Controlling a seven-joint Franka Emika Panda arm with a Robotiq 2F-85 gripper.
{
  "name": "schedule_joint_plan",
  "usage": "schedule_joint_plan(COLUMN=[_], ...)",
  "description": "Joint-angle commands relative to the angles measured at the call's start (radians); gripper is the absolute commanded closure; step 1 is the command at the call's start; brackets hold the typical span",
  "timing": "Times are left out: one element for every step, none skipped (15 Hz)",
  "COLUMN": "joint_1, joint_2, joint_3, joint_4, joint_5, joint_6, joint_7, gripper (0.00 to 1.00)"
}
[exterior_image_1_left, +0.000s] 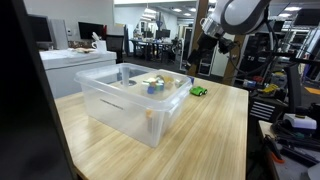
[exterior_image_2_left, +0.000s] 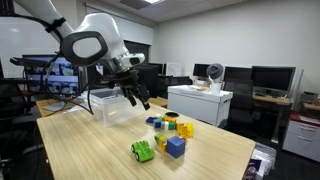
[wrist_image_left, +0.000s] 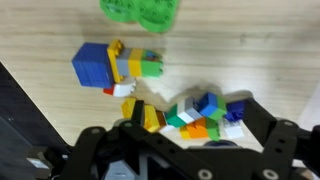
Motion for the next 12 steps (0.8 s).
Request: schedule_joint_plan(joint_1=[-0.075, -0.075, -0.136, -0.141, -0.153, -0.164, -0.175, -0.188, -0.2, -0.21, -0.221, -0.233], joint_2=[0.125, 0.145, 0.162, 0.178, 0.191, 0.199, 0.202, 0.2, 0.197, 0.193, 0.187, 0.18], joint_3=[-0.004, -0.018, 0.034, 0.029, 0.032, 0.036, 0.045, 0.057, 0.07, 0.081, 0.094, 0.108], joint_4=[0.069, 0.074, 0.085, 0.096, 0.103, 0.106, 0.104, 0.094, 0.082, 0.071, 0.06, 0.049], joint_5=[-0.226, -0.275, -0.305, -0.338, -0.356, -0.366, -0.36, -0.349, -0.337, -0.331, -0.318, -0.301], joint_6=[-0.085, -0.076, -0.073, -0.066, -0.053, -0.043, -0.034, -0.018, -0.005, 0.002, 0.007, 0.009], joint_7=[0.202, 0.211, 0.194, 0.179, 0.143, 0.108, 0.055, -0.017, -0.089, -0.147, -0.211, -0.278], gripper=[0.0, 0.0, 0.0, 0.0, 0.0, 0.0, 0.0, 0.0, 0.0, 0.0, 0.0, 0.0])
